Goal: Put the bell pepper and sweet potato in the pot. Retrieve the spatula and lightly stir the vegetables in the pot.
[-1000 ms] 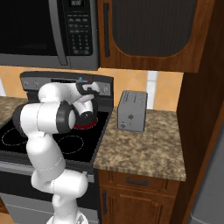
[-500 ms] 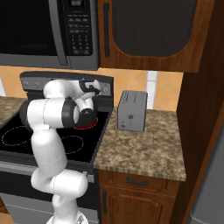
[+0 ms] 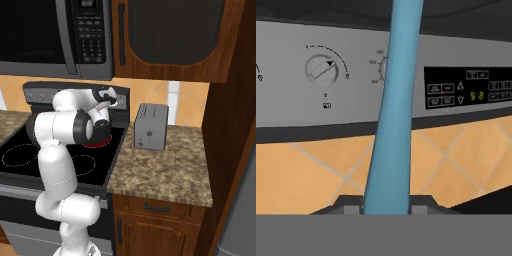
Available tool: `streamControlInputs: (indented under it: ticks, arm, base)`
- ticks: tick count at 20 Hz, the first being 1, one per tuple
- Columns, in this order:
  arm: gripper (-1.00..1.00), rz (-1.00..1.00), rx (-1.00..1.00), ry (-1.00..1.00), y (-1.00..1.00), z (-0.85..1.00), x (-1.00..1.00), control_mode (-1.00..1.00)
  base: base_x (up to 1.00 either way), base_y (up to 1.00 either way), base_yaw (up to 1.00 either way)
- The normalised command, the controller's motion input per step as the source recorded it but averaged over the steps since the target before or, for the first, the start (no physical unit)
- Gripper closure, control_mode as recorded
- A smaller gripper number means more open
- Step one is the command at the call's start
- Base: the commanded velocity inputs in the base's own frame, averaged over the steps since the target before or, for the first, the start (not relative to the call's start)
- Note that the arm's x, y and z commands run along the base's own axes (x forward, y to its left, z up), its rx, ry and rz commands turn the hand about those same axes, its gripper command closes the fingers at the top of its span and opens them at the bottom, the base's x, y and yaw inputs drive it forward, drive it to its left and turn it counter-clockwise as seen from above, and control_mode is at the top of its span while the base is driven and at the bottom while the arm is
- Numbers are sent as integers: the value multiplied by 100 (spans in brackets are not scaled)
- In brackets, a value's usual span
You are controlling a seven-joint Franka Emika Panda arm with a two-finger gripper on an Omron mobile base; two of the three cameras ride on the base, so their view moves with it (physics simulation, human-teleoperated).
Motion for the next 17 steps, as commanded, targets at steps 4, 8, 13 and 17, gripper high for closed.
streamControlInputs:
  ticks: [4, 8, 13, 17]
  arm:
    - [100, 0, -6, -10, -4, -16, 20, -100]
    - [100, 0, 0, -6, -1, -25, 22, -100]
    - [100, 0, 0, 1, 0, -1, 6, -100]
    - [100, 0, 0, 17, 0, 0, 0, -100]
  base:
    - [0, 0, 0]
    - [0, 0, 0]
    - [0, 0, 0]
    - [0, 0, 0]
